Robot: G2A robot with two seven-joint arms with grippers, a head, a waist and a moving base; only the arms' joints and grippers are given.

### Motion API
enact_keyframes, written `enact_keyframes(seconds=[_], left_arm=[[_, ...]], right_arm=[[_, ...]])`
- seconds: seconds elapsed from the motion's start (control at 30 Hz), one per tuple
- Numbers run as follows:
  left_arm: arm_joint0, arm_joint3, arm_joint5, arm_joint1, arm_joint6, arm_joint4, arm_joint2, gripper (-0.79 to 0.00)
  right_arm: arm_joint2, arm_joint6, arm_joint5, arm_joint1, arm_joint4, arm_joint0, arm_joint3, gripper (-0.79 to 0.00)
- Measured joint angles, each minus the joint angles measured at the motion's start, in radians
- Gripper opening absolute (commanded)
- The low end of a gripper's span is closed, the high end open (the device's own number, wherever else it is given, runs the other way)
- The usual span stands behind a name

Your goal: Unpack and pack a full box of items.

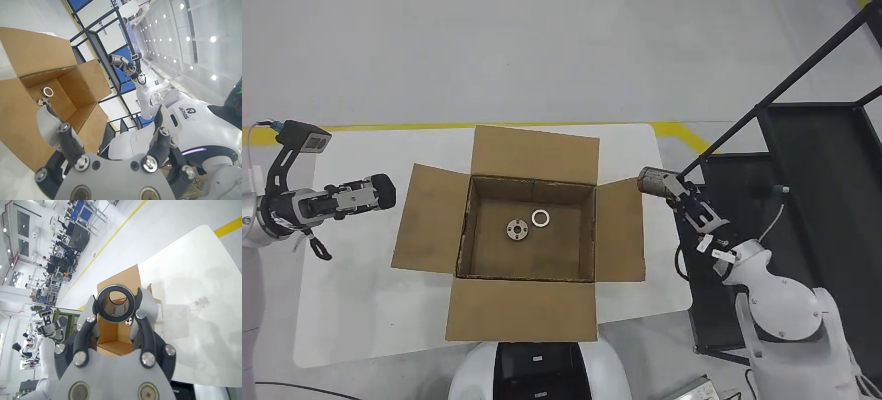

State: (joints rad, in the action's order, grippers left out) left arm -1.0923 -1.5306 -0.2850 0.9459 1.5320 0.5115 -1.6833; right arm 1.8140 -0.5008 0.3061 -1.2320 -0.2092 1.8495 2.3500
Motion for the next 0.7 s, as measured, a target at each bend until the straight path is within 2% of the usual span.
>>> enact_keyframes(seconds=[0.17, 0.3, 0.7], left_arm=[[0.000, 0.000, 0.000, 0.000, 0.000, 0.000, 0.000, 0.000], [0.000, 0.000, 0.000, 0.000, 0.000, 0.000, 0.000, 0.000], [0.000, 0.000, 0.000, 0.000, 0.000, 0.000, 0.000, 0.000]], right_arm=[[0.046, 0.010, 0.070, 0.000, 0.022, 0.009, -0.028, -0.785], [0.029, 0.020, 0.128, 0.003, -0.026, -0.029, -0.097, -0.785], [-0.216, 0.015, 0.322, 0.011, -0.313, -0.246, -0.399, -0.785]])
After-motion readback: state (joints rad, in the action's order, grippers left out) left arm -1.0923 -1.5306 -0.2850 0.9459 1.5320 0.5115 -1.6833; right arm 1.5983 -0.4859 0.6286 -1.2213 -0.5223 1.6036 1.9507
